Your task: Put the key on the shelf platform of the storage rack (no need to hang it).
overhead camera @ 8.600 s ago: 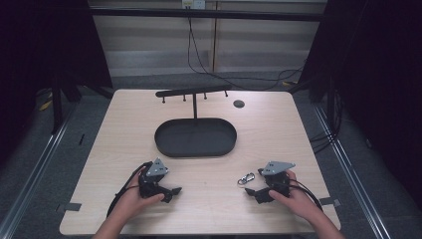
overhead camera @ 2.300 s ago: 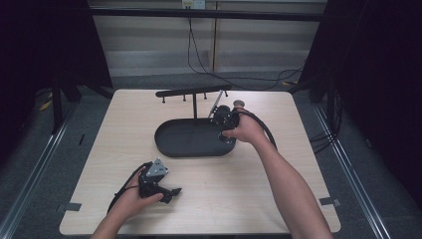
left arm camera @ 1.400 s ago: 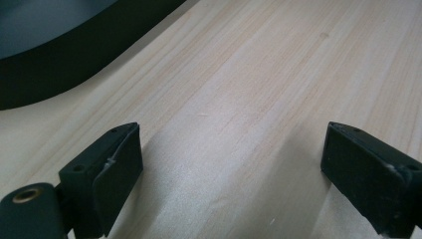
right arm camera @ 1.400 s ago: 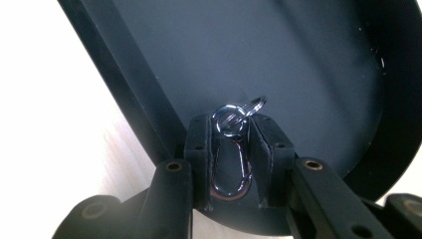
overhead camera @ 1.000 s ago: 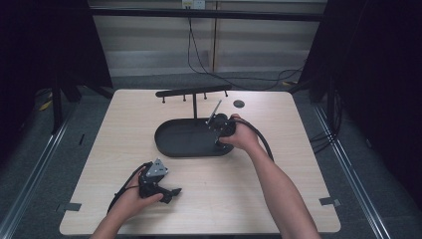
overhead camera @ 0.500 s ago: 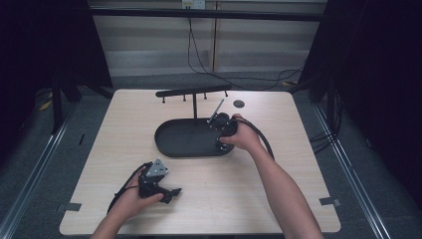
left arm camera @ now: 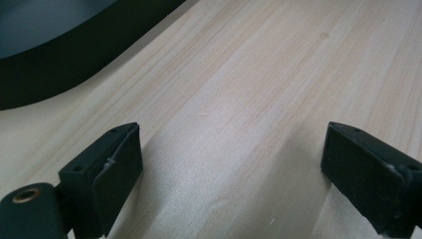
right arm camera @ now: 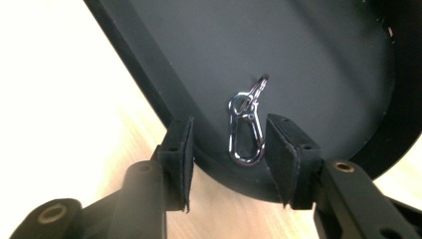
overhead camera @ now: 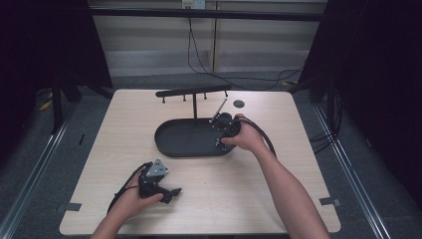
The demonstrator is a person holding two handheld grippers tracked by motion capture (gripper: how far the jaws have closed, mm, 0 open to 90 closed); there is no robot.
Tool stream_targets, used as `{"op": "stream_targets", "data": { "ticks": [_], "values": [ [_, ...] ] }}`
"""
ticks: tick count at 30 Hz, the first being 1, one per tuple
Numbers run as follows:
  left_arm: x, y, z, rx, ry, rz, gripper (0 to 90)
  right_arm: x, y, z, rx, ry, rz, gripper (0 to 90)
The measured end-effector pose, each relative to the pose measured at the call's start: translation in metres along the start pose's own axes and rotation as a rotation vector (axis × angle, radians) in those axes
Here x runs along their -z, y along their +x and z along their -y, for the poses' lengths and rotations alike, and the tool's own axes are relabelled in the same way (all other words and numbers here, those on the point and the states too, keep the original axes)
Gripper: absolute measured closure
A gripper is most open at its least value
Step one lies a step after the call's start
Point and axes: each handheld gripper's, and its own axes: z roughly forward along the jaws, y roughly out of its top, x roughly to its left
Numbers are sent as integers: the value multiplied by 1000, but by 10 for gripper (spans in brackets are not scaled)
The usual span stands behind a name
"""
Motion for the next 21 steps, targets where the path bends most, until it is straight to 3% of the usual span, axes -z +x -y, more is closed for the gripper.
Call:
{"op": "stream_targets", "data": {
  "ticks": [9, 21],
  "values": [
    [0, 0, 0, 2, -1, 1, 90, 4, 4, 6, -19, -2, -20, 384],
    [0, 0, 0, 2, -1, 0, 90, 14, 13, 17, -7, -4, -44, 315]
  ]
}}
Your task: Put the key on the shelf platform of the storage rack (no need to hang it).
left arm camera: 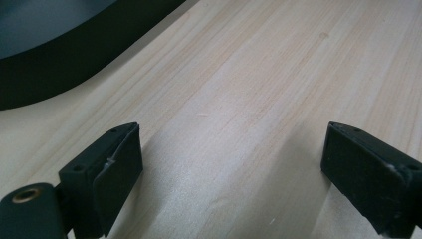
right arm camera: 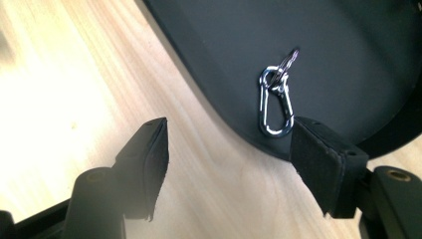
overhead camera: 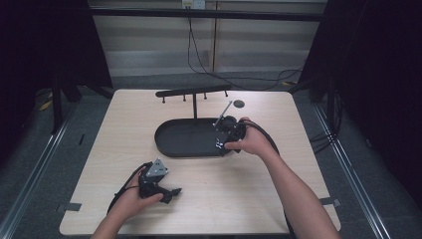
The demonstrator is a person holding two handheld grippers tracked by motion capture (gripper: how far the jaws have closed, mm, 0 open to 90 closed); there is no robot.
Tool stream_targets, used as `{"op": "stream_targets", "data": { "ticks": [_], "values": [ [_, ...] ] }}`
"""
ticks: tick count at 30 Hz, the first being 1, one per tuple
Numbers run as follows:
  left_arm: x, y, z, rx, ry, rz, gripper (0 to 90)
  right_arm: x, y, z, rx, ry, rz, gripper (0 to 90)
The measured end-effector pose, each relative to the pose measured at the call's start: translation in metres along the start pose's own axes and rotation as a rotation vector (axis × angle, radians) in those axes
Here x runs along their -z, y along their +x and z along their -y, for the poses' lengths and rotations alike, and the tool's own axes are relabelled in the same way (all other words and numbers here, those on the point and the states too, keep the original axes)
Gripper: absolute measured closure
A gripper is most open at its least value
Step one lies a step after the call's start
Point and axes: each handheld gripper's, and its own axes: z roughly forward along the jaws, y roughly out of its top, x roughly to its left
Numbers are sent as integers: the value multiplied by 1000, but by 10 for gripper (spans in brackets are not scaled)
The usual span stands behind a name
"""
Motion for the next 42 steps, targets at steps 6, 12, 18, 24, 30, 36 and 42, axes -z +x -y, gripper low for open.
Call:
{"op": "stream_targets", "data": {
  "ticks": [6, 12, 18, 24, 30, 36, 42],
  "values": [
    [0, 0, 0, -2, 5, 9, 87, 2, 3, 7, -1, 6, -14, 311],
    [1, 0, 0, -14, 14, 11, 82, 7, 6, 15, 7, 10, -7, 312],
    [1, 0, 0, -14, 13, 9, 82, 15, 10, 24, 15, -5, -3, 312],
    [1, 0, 0, -15, 14, 11, 81, 22, 13, 31, 23, -6, 8, 311],
    [1, 0, 0, -14, 13, 9, 81, 25, 17, 38, 16, -5, 13, 301],
    [1, 0, 0, -15, 14, 12, 81, 28, 20, 46, 31, -1, 25, 302],
    [1, 0, 0, -14, 13, 10, 81, 33, 24, 52, 23, -1, 35, 304]
  ]
}}
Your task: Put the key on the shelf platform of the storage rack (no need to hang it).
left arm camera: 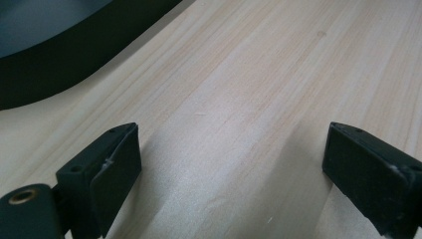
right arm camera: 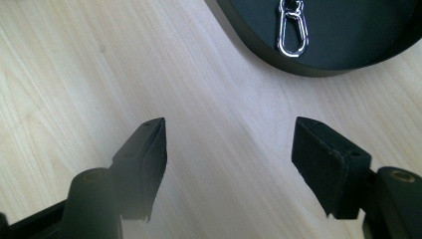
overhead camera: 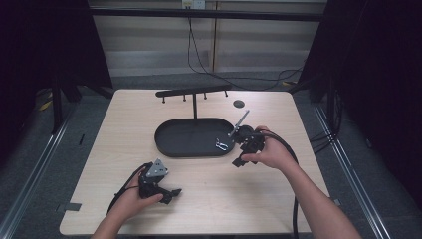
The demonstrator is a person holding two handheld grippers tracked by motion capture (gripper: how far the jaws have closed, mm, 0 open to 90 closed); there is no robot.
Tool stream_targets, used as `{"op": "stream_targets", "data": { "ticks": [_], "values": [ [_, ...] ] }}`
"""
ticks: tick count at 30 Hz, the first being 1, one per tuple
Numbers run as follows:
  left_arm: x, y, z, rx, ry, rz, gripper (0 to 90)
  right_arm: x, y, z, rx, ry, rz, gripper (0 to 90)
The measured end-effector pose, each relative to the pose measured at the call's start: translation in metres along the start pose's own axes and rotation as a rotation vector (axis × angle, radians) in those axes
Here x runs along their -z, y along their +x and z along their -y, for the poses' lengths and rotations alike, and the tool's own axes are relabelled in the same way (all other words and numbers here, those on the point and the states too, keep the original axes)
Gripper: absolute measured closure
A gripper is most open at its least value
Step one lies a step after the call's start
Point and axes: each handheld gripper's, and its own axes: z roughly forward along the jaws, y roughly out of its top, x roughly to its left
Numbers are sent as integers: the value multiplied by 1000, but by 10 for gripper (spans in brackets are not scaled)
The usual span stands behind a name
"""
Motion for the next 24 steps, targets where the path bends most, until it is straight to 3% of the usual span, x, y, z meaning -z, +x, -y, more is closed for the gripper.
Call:
{"op": "stream_targets", "data": {
  "ticks": [24],
  "values": [
    [0, 0, 0, 0, 0, 0, 81, -3, 9, 31, 4, 16, 17, 304]
  ]
}}
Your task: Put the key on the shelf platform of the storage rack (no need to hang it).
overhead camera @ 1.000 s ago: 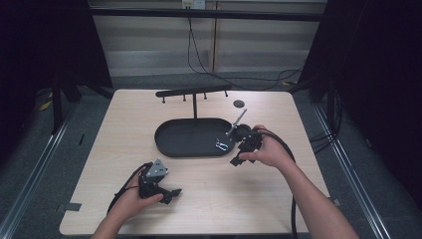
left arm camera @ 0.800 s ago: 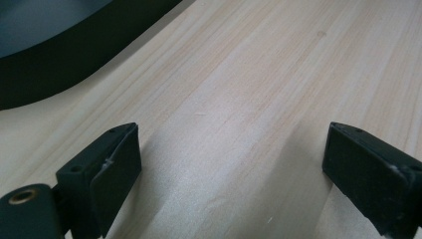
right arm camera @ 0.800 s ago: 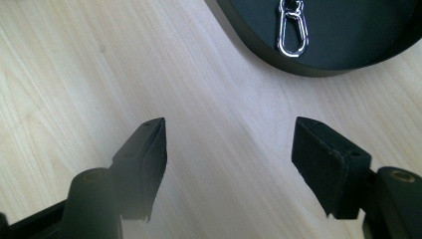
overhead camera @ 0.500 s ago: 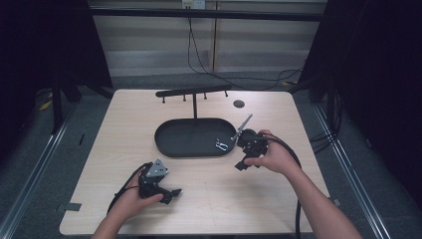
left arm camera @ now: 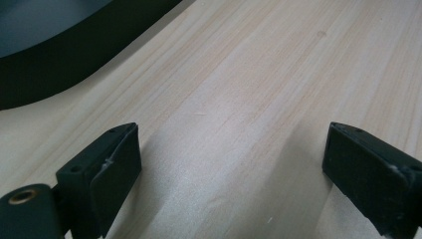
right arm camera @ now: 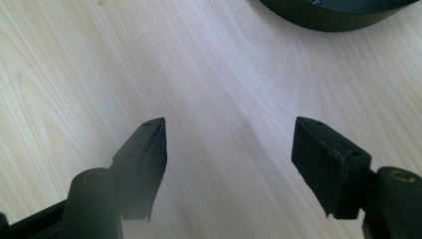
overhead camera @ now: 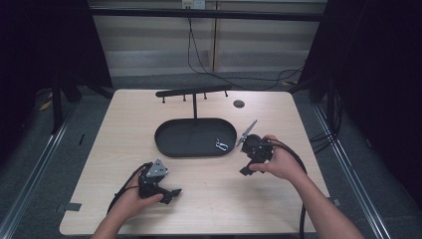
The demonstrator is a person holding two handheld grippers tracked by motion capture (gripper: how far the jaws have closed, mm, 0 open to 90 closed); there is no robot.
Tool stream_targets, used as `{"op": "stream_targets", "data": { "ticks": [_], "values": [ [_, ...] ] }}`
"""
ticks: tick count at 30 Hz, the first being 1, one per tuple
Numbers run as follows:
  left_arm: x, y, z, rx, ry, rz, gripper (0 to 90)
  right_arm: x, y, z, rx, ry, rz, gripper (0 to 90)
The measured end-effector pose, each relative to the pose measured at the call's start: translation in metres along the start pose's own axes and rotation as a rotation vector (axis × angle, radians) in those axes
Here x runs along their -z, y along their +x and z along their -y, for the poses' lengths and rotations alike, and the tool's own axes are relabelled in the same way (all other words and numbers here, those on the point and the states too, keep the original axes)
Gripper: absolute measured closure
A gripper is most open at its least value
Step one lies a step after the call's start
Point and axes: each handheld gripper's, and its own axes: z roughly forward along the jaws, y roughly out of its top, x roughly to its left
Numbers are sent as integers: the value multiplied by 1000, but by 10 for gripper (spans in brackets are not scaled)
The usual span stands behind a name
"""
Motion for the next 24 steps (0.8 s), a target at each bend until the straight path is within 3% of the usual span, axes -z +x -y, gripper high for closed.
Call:
{"op": "stream_targets", "data": {
  "ticks": [24],
  "values": [
    [0, 0, 0, 0, 0, 1, 81, 4, 1, 28, -16, -3, 23, 304]
  ]
}}
